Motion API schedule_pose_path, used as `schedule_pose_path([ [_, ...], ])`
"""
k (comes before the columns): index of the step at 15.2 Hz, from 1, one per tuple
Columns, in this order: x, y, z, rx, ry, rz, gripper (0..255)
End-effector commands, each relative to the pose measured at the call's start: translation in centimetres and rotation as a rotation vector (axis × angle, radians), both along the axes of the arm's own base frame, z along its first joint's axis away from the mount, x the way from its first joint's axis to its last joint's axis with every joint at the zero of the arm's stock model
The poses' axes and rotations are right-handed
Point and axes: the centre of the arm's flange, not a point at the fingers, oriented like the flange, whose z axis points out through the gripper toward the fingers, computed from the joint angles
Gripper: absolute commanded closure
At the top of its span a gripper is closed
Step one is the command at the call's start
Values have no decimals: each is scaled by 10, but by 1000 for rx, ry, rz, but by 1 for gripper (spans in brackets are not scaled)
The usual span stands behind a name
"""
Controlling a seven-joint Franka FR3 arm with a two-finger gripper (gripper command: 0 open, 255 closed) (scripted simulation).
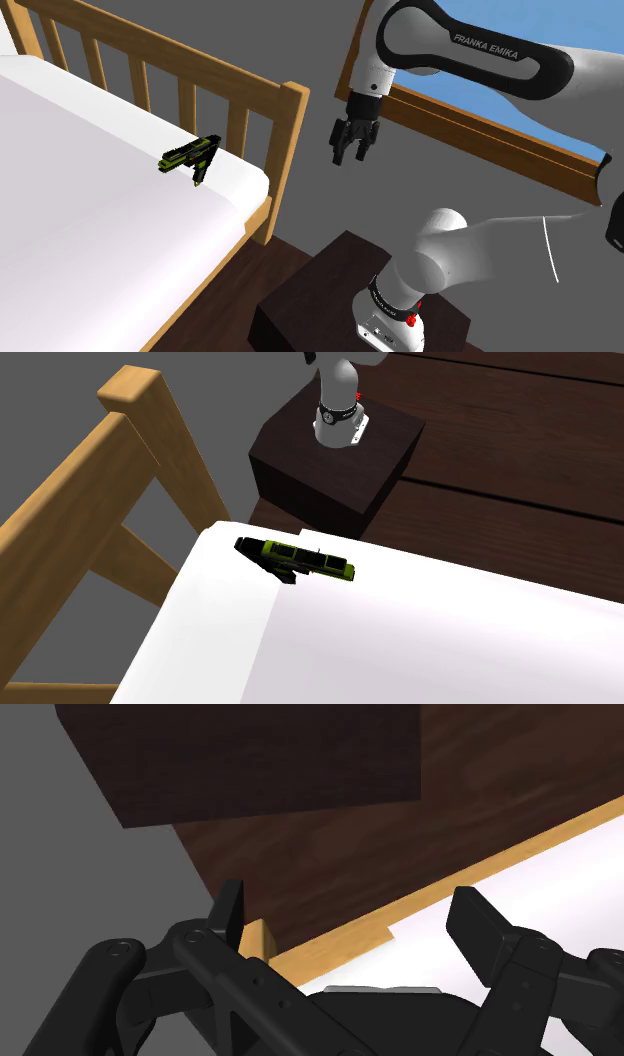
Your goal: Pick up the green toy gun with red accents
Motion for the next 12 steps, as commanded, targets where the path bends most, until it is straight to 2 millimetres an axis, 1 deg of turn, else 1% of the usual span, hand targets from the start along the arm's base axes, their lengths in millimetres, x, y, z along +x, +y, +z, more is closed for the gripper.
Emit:
schedule_pose_path([
  [1,0,0,0,0,0,0,0],
  [12,93,98,-26,20,-44,-21,0],
])
